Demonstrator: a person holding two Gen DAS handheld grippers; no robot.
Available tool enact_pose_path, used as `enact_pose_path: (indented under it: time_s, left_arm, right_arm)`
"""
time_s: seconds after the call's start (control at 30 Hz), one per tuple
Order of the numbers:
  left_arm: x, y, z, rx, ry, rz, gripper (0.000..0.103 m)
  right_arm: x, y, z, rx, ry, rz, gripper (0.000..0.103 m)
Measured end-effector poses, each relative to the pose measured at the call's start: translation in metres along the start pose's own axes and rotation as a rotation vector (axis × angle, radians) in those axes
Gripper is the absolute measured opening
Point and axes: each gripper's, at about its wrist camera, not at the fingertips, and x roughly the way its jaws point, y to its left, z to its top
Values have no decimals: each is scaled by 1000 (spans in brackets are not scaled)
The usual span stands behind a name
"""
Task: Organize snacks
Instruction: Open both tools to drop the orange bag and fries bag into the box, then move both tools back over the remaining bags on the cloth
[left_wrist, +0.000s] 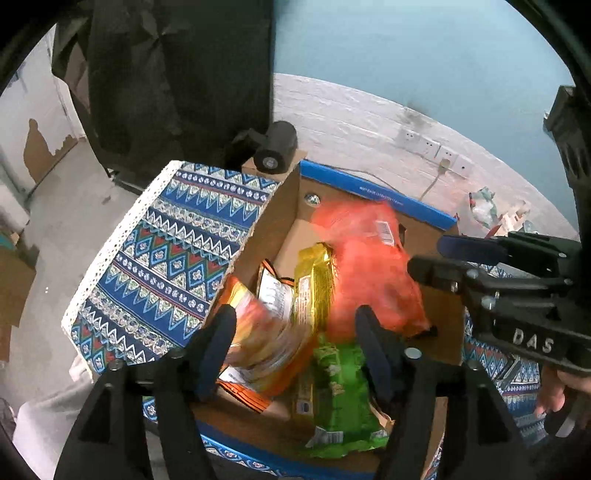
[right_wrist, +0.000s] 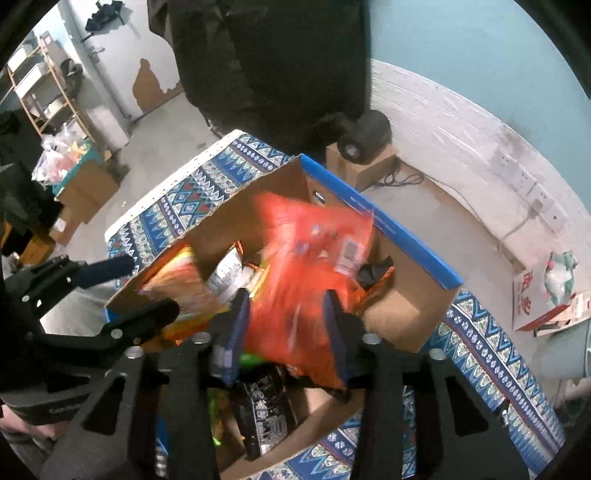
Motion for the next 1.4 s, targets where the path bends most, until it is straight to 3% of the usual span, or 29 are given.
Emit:
enact_pose_path:
  time_s: [0.3, 0.73, 1.4]
  left_arm:
    - [-1, -22, -1, 45, 7, -18, 72]
    - [0, -80, -12, 135, 47, -115, 72]
    - [20, -187, -48, 357, 129, -149, 72]
  right_arm:
    - [-18, -19, -13, 61, -16, -51, 67]
    - [-36, -71, -66, 192, 43, -136, 70]
    - [-48, -140, -162, 259, 163, -327, 75]
